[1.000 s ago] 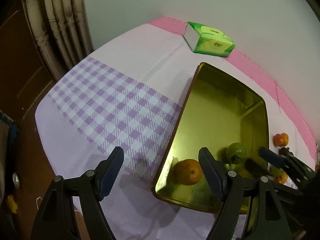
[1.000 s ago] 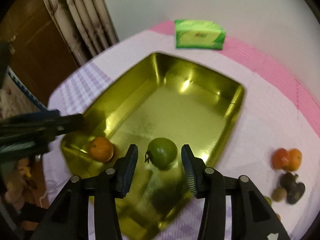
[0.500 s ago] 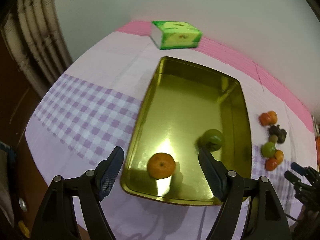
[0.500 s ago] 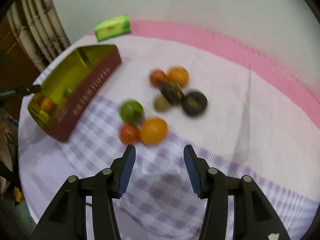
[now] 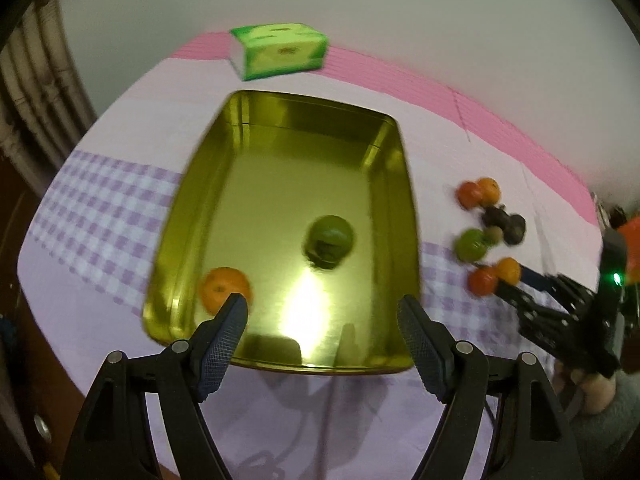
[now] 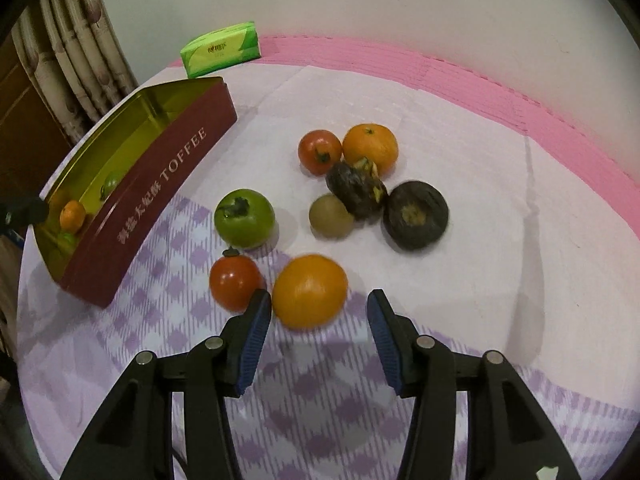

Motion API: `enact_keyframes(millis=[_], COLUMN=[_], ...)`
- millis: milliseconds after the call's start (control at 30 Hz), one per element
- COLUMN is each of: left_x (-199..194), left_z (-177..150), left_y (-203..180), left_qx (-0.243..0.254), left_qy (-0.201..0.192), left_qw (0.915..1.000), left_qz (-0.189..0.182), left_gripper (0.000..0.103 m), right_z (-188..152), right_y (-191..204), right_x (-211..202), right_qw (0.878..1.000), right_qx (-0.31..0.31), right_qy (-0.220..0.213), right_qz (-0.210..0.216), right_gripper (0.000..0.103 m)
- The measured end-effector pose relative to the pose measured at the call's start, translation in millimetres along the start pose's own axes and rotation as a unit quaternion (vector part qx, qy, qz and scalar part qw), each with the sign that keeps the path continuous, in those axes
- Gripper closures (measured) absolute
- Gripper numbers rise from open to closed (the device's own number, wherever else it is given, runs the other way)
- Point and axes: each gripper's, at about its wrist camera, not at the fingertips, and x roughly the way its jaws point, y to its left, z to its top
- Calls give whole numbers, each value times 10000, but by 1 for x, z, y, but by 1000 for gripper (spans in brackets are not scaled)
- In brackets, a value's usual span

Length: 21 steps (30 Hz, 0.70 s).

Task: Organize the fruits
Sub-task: 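Grasp the large orange with the right gripper while the left gripper grasps the red tomato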

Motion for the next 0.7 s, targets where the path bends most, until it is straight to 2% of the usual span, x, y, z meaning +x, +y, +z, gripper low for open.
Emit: enact_keyframes(millis=[67, 100, 300, 500, 700], left_x=[2, 3, 10, 36, 62], left_z=[0, 1, 2, -4, -6], left_y=[-12, -19, -66, -121, -153], left_qx=[106, 176, 628, 1225, 1393], left_qy=[3, 30, 117, 358, 628], left_qw=[9999, 9998, 9977, 9915, 9875], left_qz=[-40, -80, -235, -266, -377], left_gripper=[26, 26, 26, 26, 27], right_z=[2, 2, -10, -37, -54], right_y=[0, 1, -11, -48, -73], right_x=[2, 3, -8, -27, -37], right_qw=[10000, 10000, 9996, 9970, 9940], right_qx=[44, 27, 273, 717, 1061], right_qy=[-49, -49, -42, -28, -70], right_qz=[64, 61, 25, -290, -242], right_gripper=[58, 68, 70, 70, 70])
